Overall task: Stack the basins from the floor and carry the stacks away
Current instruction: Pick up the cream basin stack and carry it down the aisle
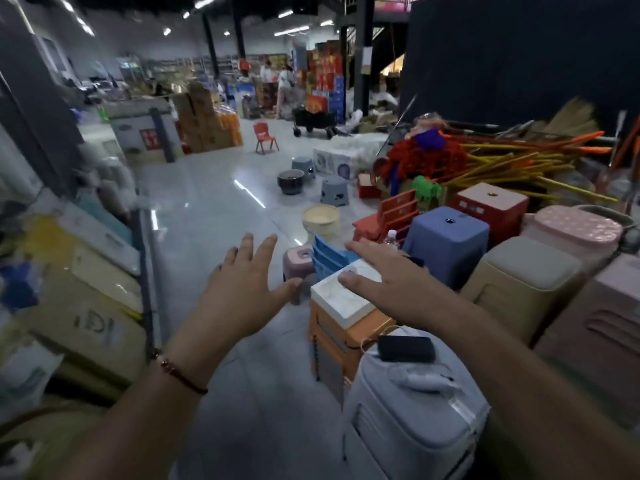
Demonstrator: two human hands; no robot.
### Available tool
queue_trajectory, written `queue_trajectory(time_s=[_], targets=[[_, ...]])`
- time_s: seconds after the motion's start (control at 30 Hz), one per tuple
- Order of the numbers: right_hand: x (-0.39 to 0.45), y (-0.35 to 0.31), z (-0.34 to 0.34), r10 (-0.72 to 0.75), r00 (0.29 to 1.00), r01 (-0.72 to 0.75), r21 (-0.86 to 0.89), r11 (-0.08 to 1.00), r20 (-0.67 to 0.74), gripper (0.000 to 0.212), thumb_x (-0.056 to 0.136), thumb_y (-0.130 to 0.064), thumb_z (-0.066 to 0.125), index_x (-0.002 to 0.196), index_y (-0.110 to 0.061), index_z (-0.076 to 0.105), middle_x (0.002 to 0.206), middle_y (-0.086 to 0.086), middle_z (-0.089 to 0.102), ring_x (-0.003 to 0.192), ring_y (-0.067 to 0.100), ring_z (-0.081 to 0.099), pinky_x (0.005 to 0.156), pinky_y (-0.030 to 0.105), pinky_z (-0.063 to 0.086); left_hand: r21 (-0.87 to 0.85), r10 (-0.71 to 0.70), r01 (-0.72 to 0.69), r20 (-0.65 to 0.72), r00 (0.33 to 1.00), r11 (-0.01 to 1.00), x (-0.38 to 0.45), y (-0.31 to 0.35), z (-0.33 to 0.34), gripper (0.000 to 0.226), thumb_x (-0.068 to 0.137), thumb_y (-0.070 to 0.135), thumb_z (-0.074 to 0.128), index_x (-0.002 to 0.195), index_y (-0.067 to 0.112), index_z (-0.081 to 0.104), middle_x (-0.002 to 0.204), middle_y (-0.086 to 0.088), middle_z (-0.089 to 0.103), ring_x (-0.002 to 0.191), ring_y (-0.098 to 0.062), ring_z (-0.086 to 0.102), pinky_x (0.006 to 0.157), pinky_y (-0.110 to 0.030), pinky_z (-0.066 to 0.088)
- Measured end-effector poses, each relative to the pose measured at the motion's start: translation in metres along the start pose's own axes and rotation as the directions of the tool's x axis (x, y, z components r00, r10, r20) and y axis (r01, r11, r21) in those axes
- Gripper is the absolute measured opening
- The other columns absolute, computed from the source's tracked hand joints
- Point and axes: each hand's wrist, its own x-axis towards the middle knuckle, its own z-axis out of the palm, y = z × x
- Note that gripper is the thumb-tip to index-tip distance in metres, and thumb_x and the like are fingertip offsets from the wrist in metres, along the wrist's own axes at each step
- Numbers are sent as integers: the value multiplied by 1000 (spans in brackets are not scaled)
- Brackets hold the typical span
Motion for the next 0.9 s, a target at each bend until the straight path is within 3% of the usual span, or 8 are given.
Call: queue_trajectory(time_s=[0.17,0.3,0.43,0.63,0.8,0.9], targets=[[26,1,14,97,995,-98,23,995,17,66,95,-56,51,153,-37,27,158,-13,28,138,7,32,102,24,30,-66,5,0,77,997,998,26,-18,13,87,90,66,49,157,35,3,166,-3,0,152,-28,10,119,-46,21],[58,11,23,145,989,-146,71,987,13,61,94,-55,52,149,-44,27,154,-10,33,127,14,49,86,22,40,-39,-11,16,141,990,999,55,-32,23,87,90,67,48,157,35,3,167,-2,0,152,-26,10,119,-45,21],[113,27,30,143,990,-142,107,984,3,63,94,-54,53,150,-46,26,158,-16,26,141,9,31,105,29,31,-3,-17,17,121,993,1000,110,-49,26,88,89,67,49,157,35,2,166,-2,0,152,-26,9,119,-46,21],[226,65,43,104,994,-106,112,988,21,63,94,-52,56,150,-41,29,160,-12,25,144,10,28,114,36,32,56,-67,61,116,991,997,209,-75,39,87,89,70,44,157,34,1,166,-3,2,152,-26,10,120,-47,22],[326,81,47,29,998,-30,15,999,49,66,93,-51,56,152,-35,29,156,-9,31,142,10,27,112,29,25,38,-148,144,144,978,989,277,-102,44,86,89,74,39,157,36,1,166,-1,-2,152,-26,7,121,-47,19],[375,77,55,-12,994,17,-44,999,104,64,94,-56,51,151,-38,29,160,-5,25,148,15,18,120,40,20,41,-207,203,168,964,978,306,-124,51,82,92,72,34,157,36,1,166,-2,-2,153,-26,5,122,-48,17]])
